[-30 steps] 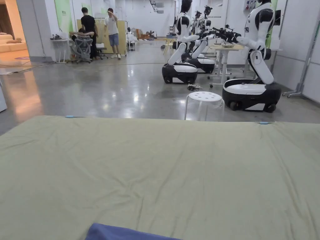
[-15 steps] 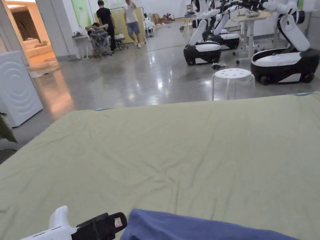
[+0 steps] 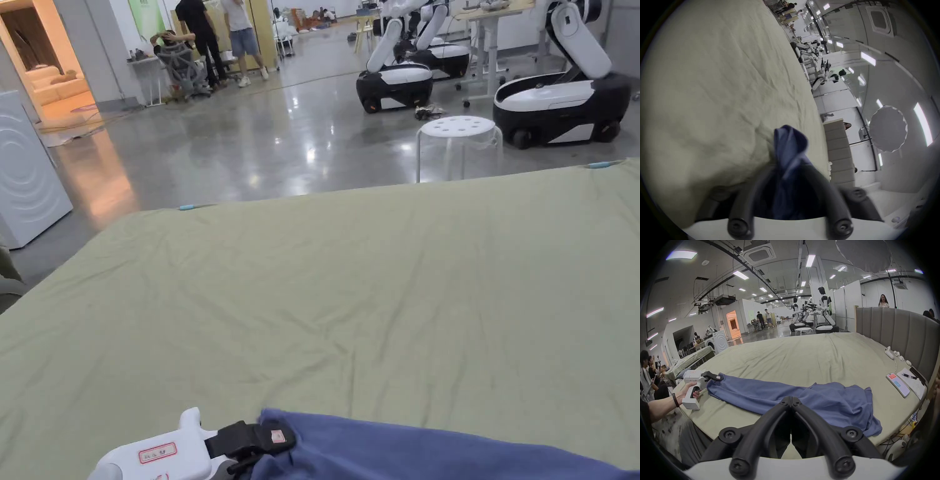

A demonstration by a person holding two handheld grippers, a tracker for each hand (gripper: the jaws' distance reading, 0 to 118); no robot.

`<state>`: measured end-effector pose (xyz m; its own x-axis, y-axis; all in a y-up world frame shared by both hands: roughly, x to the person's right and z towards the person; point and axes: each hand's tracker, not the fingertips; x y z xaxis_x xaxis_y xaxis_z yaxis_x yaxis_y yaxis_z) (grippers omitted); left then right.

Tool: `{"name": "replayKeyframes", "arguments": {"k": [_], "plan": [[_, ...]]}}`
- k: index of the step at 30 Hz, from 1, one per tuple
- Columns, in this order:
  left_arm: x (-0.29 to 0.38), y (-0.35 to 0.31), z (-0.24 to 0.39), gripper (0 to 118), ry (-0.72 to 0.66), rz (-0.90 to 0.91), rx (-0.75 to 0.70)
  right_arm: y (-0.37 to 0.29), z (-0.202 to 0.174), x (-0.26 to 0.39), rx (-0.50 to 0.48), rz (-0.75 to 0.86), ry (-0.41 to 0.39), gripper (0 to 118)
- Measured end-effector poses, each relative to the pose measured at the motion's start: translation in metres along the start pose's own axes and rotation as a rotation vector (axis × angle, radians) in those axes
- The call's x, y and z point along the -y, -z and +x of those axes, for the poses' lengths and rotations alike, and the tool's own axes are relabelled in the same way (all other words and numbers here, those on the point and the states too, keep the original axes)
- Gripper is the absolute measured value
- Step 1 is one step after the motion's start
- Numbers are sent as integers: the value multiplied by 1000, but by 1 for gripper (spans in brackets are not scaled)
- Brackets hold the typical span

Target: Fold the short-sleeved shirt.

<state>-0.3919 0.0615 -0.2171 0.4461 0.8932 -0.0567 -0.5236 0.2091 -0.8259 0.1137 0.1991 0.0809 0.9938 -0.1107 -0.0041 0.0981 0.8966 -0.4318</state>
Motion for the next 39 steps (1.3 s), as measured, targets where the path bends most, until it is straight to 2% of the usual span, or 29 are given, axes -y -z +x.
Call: {"name": "replayKeyframes", "arguments": {"k": [1,3,7,9,16,19,21,24,28,30,33,34,36,38,39], "plan": [[2,2,0,11,-8,1,-5,-1,0,0,-1,0,-3,0],[7,-3,-2,11,-43,28,73,-2,0,0,-1,0,-5,0],[11,-34,5,10,-40,129,65,-4,1,0,1,-4,15,0],[13,-59,10,9,-60,159,144,-5,2,-1,-5,-4,24,0],[13,-166,58,9,58,278,41,-3,4,0,-25,2,33,0],[25,-187,104,9,188,293,-75,1,6,2,-47,-1,35,0],[45,-170,133,9,266,283,-78,3,5,2,-59,-4,32,0],[77,-106,158,9,285,199,-17,3,3,2,-79,0,39,0],[132,7,163,9,281,75,18,-9,2,3,-83,2,44,0],[150,60,156,9,311,-64,-8,-18,8,8,-83,-2,70,0],[170,111,155,10,342,-126,-16,-25,19,17,-63,-23,86,0],[171,119,155,13,347,-117,-18,-25,22,20,-30,-35,74,0],[170,123,158,30,347,-141,6,-25,29,24,-18,-60,65,0],[164,109,161,61,336,-152,101,-24,35,28,-14,-67,79,0],[160,97,163,61,365,-126,141,-23,39,30,-17,-71,95,0]]}}
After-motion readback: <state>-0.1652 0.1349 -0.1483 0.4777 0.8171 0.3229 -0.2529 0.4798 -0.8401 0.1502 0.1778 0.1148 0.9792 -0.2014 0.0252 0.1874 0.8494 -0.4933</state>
